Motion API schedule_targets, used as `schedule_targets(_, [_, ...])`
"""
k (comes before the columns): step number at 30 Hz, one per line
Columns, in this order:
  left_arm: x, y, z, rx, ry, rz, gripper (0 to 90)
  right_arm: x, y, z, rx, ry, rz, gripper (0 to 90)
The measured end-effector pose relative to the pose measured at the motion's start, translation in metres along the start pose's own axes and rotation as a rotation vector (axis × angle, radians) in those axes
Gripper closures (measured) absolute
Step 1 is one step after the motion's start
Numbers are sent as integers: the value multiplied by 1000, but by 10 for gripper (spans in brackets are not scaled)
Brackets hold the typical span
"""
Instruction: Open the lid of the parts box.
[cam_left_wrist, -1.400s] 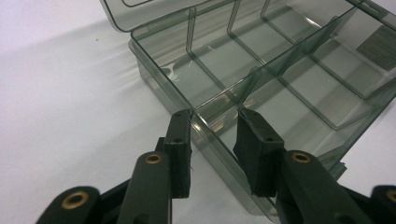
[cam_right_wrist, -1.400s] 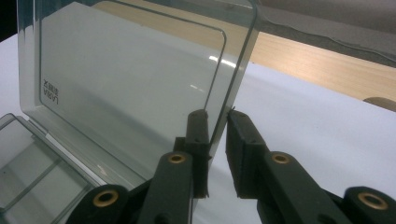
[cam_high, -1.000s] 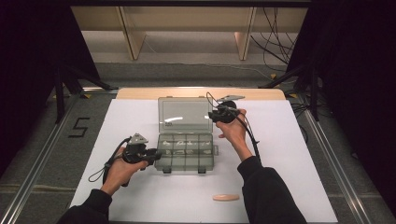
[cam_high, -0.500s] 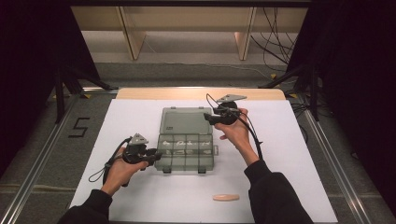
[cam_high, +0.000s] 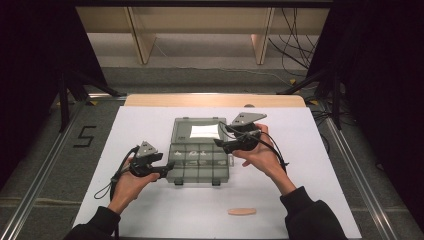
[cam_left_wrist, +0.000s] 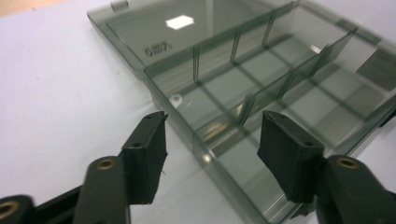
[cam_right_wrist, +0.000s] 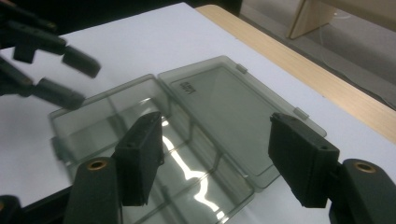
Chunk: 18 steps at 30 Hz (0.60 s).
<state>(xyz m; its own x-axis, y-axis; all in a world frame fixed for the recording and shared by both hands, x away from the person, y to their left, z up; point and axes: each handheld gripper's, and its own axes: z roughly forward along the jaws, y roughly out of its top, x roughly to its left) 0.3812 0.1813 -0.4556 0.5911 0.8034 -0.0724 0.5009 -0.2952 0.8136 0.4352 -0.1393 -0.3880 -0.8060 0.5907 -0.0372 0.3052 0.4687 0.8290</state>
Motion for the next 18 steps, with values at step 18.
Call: schedule_targets(18, [-28, 6, -20, -226, -108, 7, 187, 28, -17, -27, 119, 89, -146, 285])
